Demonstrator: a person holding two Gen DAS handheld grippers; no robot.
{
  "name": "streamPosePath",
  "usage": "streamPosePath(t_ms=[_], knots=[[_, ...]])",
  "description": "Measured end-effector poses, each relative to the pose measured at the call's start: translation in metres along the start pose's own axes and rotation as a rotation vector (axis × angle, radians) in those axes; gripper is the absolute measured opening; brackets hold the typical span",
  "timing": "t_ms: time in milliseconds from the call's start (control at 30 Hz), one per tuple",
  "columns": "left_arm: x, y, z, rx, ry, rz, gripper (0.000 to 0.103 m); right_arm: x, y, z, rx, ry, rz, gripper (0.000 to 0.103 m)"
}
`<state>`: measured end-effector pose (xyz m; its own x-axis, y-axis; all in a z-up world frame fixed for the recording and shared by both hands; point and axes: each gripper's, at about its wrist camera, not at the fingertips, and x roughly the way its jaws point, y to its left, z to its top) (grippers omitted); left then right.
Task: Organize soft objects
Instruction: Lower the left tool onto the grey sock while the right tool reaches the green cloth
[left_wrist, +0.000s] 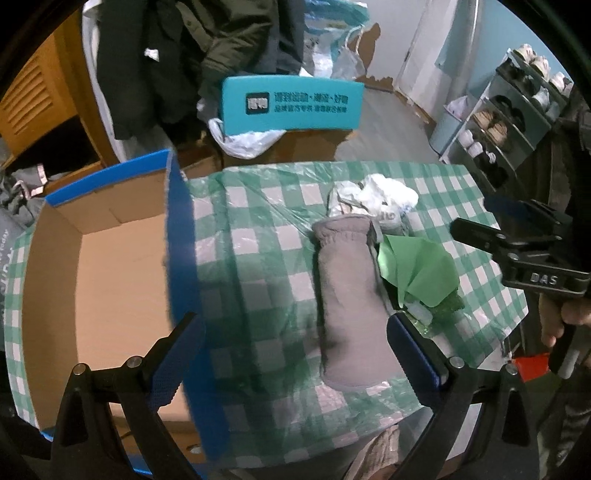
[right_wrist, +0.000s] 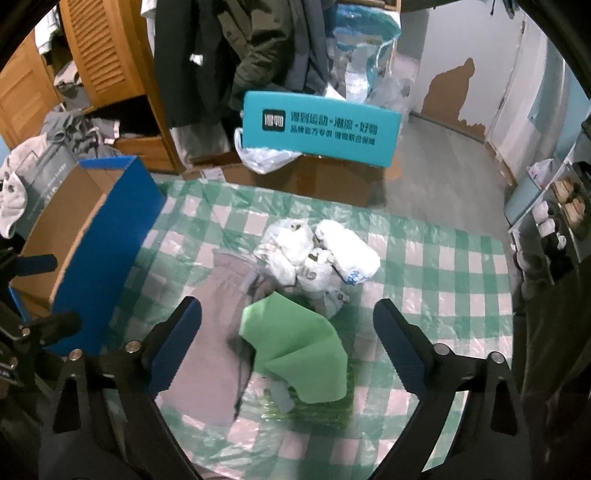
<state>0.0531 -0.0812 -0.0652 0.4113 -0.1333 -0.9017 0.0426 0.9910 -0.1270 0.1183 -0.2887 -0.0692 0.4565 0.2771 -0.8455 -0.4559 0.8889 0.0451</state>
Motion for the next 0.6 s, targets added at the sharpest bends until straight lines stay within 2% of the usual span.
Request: streamPosePath(t_ms=[367, 600], knots=[[0.039, -0.017, 0.008, 0.012, 0.076, -0.032, 0.1, 0.04, -0.022, -0.02, -0.006, 0.087, -0.002, 0.081], [0.066, -0.019, 0.013, -0.005, 0.112, -0.032, 0.1, 0.06, -0.028, -0.033, -0.032, 0.12, 0.004, 0.079]])
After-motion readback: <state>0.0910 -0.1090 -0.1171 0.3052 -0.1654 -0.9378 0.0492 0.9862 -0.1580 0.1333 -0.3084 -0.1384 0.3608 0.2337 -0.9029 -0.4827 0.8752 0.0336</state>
